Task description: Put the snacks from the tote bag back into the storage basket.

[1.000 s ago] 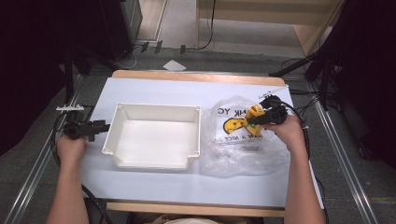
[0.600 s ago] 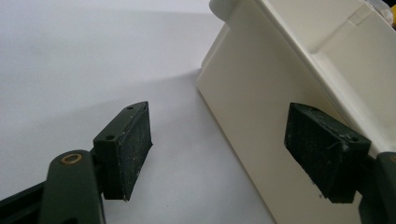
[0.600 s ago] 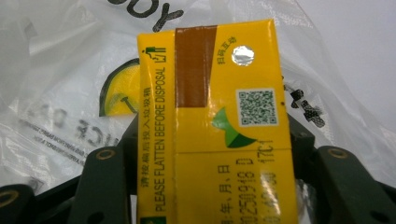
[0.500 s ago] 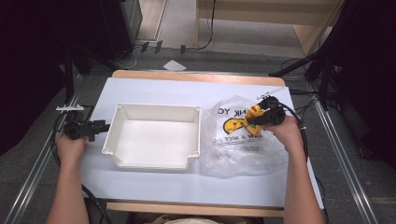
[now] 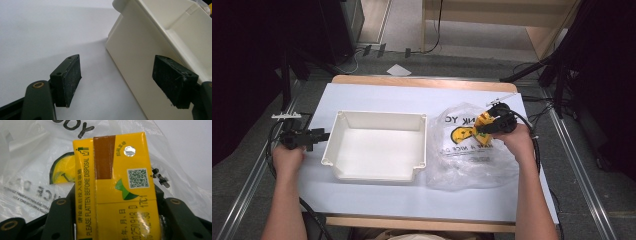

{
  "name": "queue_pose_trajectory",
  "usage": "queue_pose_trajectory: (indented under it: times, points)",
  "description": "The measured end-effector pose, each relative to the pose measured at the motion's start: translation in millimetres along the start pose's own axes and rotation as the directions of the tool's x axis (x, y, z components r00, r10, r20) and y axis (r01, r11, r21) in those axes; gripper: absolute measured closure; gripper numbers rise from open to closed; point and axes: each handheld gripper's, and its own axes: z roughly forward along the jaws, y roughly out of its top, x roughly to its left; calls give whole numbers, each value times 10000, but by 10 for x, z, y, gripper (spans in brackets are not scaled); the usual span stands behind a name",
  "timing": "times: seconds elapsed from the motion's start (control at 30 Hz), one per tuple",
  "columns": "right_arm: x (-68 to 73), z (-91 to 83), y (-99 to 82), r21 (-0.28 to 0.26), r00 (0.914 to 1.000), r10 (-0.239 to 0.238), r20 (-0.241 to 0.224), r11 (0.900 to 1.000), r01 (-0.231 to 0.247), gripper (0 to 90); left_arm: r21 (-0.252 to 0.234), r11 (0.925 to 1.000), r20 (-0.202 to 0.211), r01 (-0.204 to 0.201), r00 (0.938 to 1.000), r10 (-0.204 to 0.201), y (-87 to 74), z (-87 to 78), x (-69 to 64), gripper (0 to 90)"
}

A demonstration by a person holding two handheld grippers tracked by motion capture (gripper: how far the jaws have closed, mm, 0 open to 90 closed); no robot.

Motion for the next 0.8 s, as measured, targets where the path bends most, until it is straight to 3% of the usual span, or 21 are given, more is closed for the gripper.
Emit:
queue_pose_trajectory:
  times: [0.8]
  points:
    - [79,-135,74,-140,9999,-122,-36,9998,121,513,-26,10000,-1,-2,10000,2,-1,-5,0,242]
